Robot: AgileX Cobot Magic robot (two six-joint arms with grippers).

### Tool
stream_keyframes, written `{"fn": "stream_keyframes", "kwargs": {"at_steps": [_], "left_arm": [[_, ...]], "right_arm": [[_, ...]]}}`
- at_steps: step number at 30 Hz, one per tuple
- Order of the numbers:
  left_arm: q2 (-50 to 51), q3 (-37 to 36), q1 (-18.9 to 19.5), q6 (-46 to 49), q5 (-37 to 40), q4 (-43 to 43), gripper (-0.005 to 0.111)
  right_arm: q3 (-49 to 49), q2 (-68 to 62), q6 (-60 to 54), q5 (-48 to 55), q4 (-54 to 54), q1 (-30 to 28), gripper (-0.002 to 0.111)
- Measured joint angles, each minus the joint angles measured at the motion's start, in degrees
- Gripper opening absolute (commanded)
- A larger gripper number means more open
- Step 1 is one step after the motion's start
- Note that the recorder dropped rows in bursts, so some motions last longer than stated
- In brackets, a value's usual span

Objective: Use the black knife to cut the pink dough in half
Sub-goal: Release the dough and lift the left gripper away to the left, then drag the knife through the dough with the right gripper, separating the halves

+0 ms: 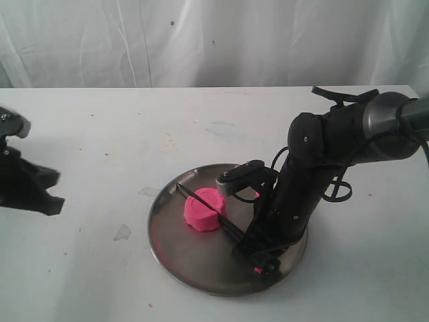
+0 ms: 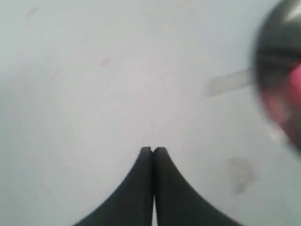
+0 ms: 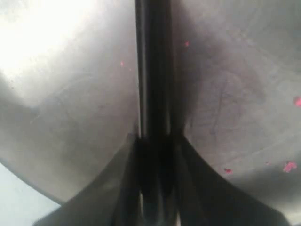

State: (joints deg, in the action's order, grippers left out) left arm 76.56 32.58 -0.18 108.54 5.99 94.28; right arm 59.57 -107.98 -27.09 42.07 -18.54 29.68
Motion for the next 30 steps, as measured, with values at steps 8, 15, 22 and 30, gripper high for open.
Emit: {"fn": "stream_keyframes", "kwargs": {"at_steps": [8, 15, 22, 30], "left_arm": [[-0.1, 7.5, 0.0, -5.8, 25.0, 1.2, 0.000], [-0.2, 9.7, 0.0, -7.8, 17.6, 3.9, 0.000], [-0.2, 9.8, 0.0, -7.8, 15.6, 4.3, 0.000], [-0.2, 9.8, 0.0, -7.8, 15.5, 4.4, 0.000]], "right_arm": [[0.2, 0.0, 0.0, 0.2, -0.1, 0.0, 0.000], [0.9, -0.2, 0.0, 1.6, 1.1, 1.4, 0.000], [3.2, -0.9, 0.0, 5.3, 0.8, 5.2, 0.000], [3.4, -0.9, 10.0, 4.9, 12.4, 5.8, 0.000]]}}
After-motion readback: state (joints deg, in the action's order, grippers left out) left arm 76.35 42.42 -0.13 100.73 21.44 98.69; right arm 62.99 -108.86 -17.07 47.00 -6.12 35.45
